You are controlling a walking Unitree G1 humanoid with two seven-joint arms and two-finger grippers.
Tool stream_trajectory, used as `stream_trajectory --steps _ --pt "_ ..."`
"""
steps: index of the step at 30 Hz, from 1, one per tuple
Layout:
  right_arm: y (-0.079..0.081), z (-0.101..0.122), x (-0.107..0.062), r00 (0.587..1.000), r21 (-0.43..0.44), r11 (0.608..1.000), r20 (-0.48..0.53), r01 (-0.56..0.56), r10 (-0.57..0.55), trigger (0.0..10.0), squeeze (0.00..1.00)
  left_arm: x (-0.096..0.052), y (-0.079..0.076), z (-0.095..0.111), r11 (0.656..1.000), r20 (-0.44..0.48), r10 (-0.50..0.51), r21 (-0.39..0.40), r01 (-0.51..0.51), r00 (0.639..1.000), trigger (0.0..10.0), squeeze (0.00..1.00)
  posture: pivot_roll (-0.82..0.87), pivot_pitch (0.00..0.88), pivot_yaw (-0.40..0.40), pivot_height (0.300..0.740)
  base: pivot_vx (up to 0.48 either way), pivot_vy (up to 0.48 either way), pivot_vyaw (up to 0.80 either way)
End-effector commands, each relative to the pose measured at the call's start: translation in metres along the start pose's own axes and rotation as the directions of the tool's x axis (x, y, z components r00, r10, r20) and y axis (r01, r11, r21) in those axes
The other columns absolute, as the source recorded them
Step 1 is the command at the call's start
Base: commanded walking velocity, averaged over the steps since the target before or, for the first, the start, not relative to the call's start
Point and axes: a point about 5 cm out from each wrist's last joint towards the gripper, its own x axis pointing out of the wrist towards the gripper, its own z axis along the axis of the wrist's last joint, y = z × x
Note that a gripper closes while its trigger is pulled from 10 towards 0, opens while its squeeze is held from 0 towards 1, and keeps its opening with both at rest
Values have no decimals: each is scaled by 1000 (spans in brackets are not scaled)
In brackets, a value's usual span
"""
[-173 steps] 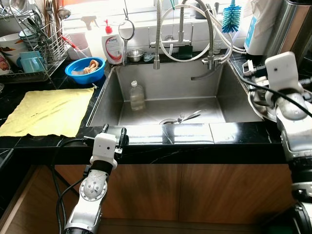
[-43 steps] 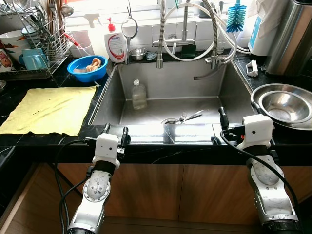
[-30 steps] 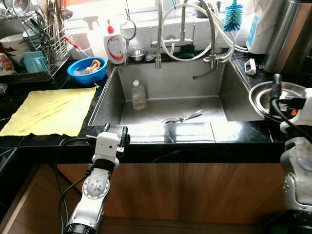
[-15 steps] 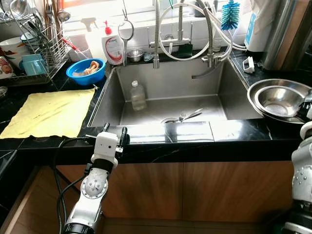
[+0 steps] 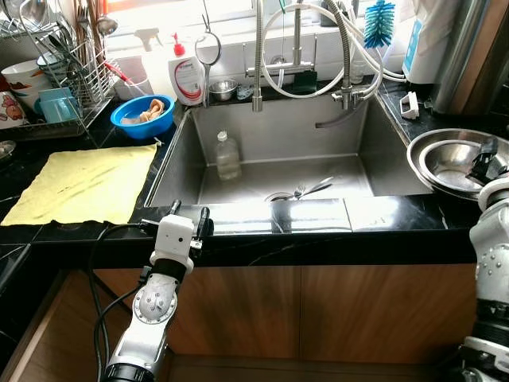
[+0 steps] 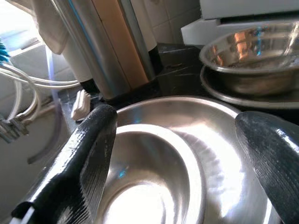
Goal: Kitchen organization
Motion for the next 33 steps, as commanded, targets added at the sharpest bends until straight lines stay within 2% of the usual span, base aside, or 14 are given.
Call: stream_trajectory --steps 1,7,11,14,19,25,33 --pt "3 5 2 1000 -17 1000 -6 -15 14 10000 0 -3 1 -8 1000 -51 -5 16 6 999 10000 0 -145 0 112 740 0 0 0" --pt "-2 11 4 1000 -50 999 -27 -16 15 10000 0 -2 1 -8 1000 -49 -8 15 9 999 10000 0 -145 0 112 740 0 0 0" --pt "-2 3 9 989 -73 995 -136 -69 59 10000 0 -2 0 -7 1000 -48 -10 15 11 999 10000 0 -152 0 110 740 0 0 0" --pt "0 1 10 984 -78 993 -160 -93 80 10000 0 -2 0 -7 1000 -48 -8 16 9 999 10000 0 -148 0 108 740 0 0 0" --pt "1 -1 11 974 -2 994 -201 -110 107 10000 0 -2 1 -7 1000 -46 -7 18 7 999 10000 0 -147 0 107 740 0 0 0" --pt "0 -6 13 967 37 994 -232 -100 106 10000 0 0 -1 -3 999 -33 -22 36 23 999 10000 0 -144 0 107 740 0 0 0" --pt "-2 -12 12 962 46 996 -262 -73 82 10000 0 -2 0 -5 999 -40 -24 41 26 999 10000 0 -144 0 109 740 0 0 0"
